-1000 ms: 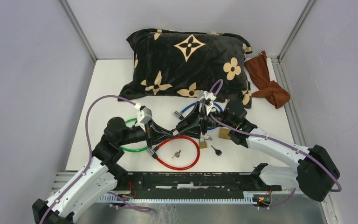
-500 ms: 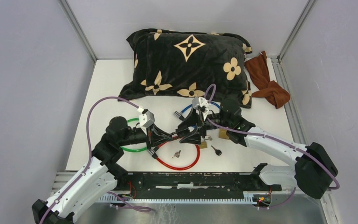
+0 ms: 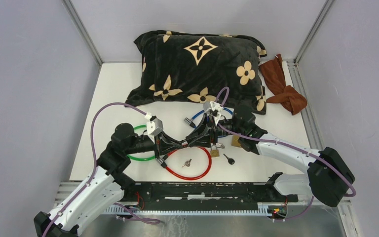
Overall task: Lock with the key
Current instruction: Lock the lock.
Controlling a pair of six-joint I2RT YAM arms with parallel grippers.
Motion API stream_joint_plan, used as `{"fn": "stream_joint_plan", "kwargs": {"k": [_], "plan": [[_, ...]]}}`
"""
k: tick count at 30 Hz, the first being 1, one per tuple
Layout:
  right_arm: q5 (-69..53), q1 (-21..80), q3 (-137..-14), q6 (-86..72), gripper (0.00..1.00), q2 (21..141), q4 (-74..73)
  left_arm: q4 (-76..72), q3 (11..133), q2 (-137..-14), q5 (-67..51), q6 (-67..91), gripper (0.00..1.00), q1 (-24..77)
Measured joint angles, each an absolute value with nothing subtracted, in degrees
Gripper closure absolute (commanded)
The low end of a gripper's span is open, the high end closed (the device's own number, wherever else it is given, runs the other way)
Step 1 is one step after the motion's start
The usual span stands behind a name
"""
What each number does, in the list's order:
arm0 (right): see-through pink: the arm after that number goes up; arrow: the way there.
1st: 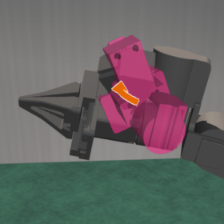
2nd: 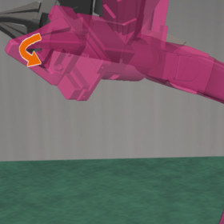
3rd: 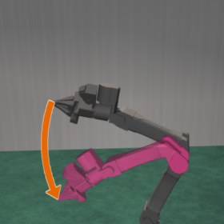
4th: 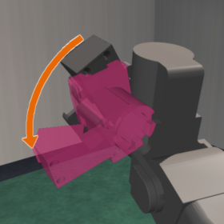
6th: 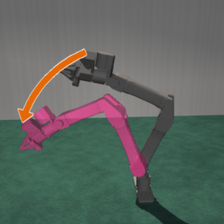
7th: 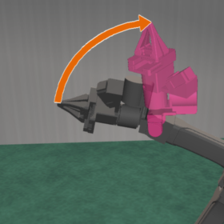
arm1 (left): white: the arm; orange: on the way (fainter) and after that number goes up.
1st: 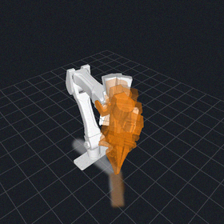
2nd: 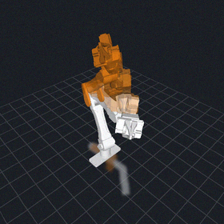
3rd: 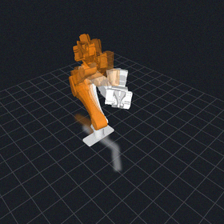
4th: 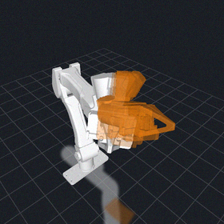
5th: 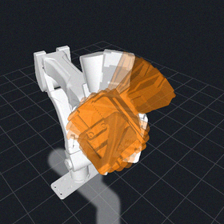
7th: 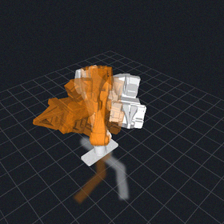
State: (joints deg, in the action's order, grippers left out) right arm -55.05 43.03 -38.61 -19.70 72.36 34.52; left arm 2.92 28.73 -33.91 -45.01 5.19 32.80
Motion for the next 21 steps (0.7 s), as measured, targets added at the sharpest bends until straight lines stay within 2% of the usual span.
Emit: {"fn": "stream_joint_plan", "kwargs": {"k": [3, 6, 12, 21], "plan": [[-53.93, 43.00, -38.09, -20.80, 1.00, 71.99, 35.29, 2.61, 28.73, -33.39, -44.71, 5.54, 0.46, 32.80], [-52.86, 42.68, -36.84, -22.44, 1.00, 71.18, 35.90, 1.19, 28.73, -31.18, -43.59, 7.27, 0.35, 32.80], [-51.53, 41.56, -32.93, -28.75, 1.00, 68.51, 43.05, -1.58, 26.06, -26.15, -41.91, 11.51, 0.33, 30.92], [-51.83, 41.47, -29.89, -39.09, 1.00, 68.25, 61.84, -20.69, 16.40, -25.45, -43.70, 26.50, 0.39, 26.04]]}}
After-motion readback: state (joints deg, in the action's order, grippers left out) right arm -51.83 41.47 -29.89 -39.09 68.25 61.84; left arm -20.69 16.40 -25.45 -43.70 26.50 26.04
